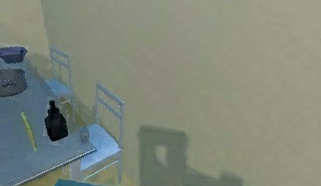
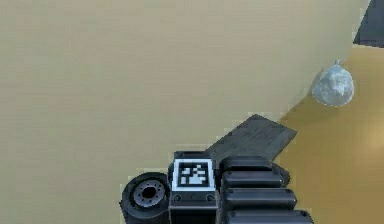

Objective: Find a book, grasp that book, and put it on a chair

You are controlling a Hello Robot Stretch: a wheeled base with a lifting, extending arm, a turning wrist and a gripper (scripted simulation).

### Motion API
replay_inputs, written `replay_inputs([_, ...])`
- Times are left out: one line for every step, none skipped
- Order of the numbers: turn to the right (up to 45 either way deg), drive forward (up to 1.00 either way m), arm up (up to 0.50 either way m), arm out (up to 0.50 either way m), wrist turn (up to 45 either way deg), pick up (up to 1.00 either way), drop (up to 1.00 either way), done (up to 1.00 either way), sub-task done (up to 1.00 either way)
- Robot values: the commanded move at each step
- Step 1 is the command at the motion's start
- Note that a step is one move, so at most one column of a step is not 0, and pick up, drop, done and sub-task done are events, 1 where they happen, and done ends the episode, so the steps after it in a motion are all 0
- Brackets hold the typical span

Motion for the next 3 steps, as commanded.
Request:
replay_inputs([-3.0,0.0,0.0,0.0,0.0,0.0,0.0,0.0,0.0])
replay_inputs([6.0,0.0,0.0,0.0,0.0,0.0,0.0,0.0,0.0])
replay_inputs([-6.0,0.0,0.0,0.0,0.0,0.0,0.0,0.0,0.0])
